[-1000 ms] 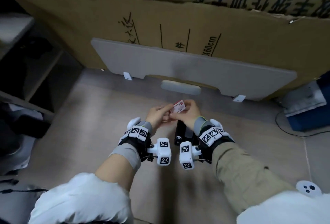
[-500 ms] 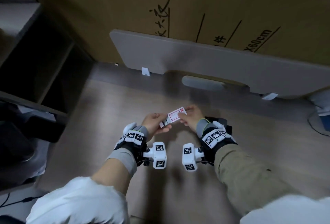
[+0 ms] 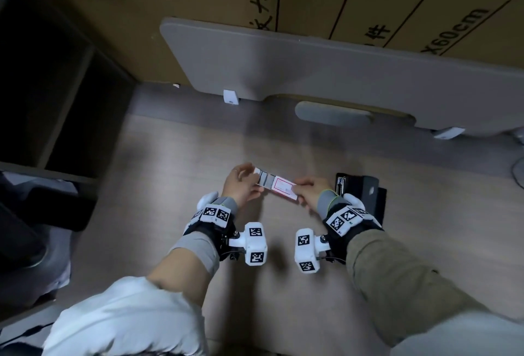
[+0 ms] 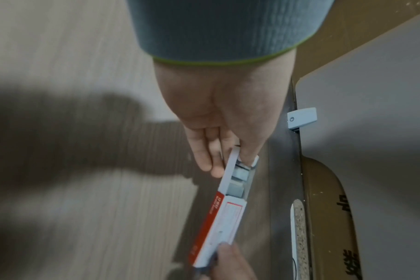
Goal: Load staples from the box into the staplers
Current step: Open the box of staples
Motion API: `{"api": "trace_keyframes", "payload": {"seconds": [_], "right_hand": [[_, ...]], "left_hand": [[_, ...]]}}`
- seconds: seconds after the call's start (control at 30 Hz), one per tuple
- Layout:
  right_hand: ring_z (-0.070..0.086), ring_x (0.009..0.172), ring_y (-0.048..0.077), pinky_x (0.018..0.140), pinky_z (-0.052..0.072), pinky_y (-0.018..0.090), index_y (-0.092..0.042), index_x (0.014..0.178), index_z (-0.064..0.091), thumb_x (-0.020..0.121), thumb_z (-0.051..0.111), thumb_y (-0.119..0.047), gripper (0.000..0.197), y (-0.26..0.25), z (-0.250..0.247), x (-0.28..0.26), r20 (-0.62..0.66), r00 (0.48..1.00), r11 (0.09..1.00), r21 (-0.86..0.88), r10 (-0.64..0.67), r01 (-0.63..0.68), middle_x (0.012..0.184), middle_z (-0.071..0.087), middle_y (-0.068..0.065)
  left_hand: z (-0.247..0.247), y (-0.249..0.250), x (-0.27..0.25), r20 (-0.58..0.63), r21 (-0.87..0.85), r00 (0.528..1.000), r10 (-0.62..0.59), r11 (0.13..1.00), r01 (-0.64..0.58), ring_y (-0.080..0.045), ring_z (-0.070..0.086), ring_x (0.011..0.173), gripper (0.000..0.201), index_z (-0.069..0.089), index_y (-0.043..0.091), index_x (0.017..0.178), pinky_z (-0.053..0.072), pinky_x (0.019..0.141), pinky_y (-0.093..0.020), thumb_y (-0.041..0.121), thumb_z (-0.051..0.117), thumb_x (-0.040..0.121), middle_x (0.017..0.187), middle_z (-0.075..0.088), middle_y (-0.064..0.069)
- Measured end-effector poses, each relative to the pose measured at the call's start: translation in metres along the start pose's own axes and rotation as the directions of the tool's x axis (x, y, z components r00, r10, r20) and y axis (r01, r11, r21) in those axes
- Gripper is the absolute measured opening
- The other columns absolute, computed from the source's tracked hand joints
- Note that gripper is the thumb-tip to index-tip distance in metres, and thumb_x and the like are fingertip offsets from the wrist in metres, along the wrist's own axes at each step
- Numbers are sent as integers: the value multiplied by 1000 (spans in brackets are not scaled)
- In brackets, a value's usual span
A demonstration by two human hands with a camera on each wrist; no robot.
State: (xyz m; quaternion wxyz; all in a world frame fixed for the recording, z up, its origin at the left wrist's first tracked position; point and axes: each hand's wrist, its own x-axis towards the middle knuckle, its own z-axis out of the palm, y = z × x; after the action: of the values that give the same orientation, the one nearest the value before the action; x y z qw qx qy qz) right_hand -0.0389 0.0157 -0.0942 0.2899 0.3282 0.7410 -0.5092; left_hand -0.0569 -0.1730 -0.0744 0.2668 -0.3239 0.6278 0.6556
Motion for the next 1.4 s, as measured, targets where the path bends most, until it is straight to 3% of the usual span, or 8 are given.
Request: {"api": "trace_keyframes", "payload": {"seconds": [0.17,0.33,0.47,0.67,0.9,1.1,1.23,1.4], "right_hand": [[46,46,21,46,37,26,-21,92,74,79,77,-25,14,6,-8,-9,139,990,996,-89,-19,31,64,62,12],[46,46,16,44,34,21,-26,87,76,77,76,-41,19,-7,-14,-19,226,973,986,-145,-43,77,58,63,2],[40,43,11,39,28,16,-18,89,78,78,77,-38,23,-21,-16,-26,307,950,991,-106,-52,88,77,76,-1],[47,43,20,39,36,20,-26,104,54,82,65,-23,24,-24,-18,0,-41,999,1000,0,10,-10,70,61,5],[60,74,24,68,51,40,-32,116,62,94,58,-27,24,-24,-1,8,53,999,992,125,-2,-5,84,65,3],[50,56,22,46,39,24,-23,98,64,85,65,-21,13,-16,3,13,30,1000,999,40,-1,0,62,61,3],[58,69,15,51,44,10,-16,116,65,83,71,-8,35,-19,-1,17,-4,997,995,55,-79,79,90,65,0],[53,53,17,56,41,26,-17,109,66,71,74,-10,40,-20,5,22,-46,999,997,77,23,-19,72,64,1]], "left_hand": [[11,3,6,-8,-48,1000,-22,999,21,-15,68,71,34,55,-1,120,60,67,-25,13,68,91,100,67,-13],[20,9,-1,160,-32,986,-56,998,61,-16,71,85,27,60,16,117,59,80,-33,21,67,92,106,72,-5],[17,8,-8,183,90,983,-3,996,-14,-16,69,78,33,62,16,121,60,63,-29,4,64,91,107,70,-4],[10,10,-2,179,219,984,2,975,-42,-13,63,76,27,67,19,117,56,66,-28,6,59,94,105,68,-4],[-3,9,1,206,296,978,4,953,-66,-13,63,90,28,70,21,119,55,74,-26,11,61,94,110,69,-2],[-8,18,7,138,240,985,107,961,-138,-21,68,99,42,62,18,125,59,82,-35,10,73,85,118,69,-4],[-16,11,25,17,346,966,259,905,-249,-18,64,115,52,60,27,120,48,105,-40,23,76,71,123,69,-2],[-22,12,26,-50,315,976,214,930,-188,-21,61,122,50,59,14,127,43,109,-34,10,71,79,128,66,-8]]}}
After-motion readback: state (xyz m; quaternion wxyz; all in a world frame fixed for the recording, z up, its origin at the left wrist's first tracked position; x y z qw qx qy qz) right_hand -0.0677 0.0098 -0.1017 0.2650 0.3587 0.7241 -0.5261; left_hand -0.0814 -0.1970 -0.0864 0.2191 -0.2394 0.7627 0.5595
